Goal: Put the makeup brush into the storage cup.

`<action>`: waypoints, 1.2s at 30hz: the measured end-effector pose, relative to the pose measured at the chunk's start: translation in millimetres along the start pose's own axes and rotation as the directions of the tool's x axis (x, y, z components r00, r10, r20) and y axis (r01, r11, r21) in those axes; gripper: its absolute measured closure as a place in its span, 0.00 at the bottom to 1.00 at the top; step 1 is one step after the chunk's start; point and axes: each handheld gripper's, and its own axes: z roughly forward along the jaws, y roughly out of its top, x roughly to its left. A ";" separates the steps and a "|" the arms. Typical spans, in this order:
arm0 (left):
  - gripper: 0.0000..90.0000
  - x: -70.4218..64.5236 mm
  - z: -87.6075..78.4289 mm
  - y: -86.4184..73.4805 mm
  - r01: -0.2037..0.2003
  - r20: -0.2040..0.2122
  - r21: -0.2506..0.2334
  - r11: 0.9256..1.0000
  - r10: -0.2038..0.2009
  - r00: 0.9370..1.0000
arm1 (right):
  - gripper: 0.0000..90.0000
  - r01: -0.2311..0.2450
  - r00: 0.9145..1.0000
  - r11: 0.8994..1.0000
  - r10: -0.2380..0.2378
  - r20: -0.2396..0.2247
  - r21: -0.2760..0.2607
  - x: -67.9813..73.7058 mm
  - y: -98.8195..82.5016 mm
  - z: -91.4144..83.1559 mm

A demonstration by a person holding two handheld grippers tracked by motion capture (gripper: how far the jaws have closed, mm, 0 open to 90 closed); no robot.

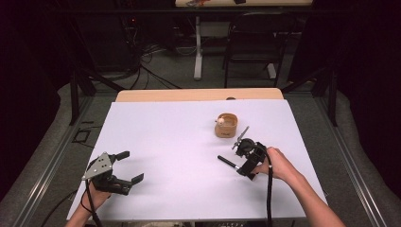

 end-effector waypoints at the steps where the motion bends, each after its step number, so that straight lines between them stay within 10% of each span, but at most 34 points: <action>1: 0.00 0.0 0.1 0.0 0.000 0.000 0.001 1.000 0.000 1.000 | 0.36 0.009 1.000 1.000 -0.009 -0.001 0.024 -0.9 0.6 -0.5; 22: 0.00 -0.5 0.5 -0.1 -0.003 -0.002 0.010 1.000 0.003 1.000 | 0.72 0.022 1.000 0.993 -0.019 -0.021 0.114 3.6 4.1 16.0; 23: 0.00 -0.5 0.5 -0.1 -0.003 -0.001 0.010 1.000 0.003 1.000 | 0.73 0.040 0.999 0.980 -0.035 -0.025 0.193 2.5 7.4 11.9; 24: 0.00 -0.6 0.6 0.0 -0.003 -0.001 0.011 1.000 0.003 1.000 | 0.75 0.019 1.000 0.991 -0.017 -0.022 0.136 4.2 5.6 17.5; 36: 0.00 -0.7 0.9 -0.2 -0.003 0.000 0.012 1.000 0.003 1.000 | 0.85 0.053 0.998 0.985 -0.047 -0.038 0.165 5.7 9.8 21.1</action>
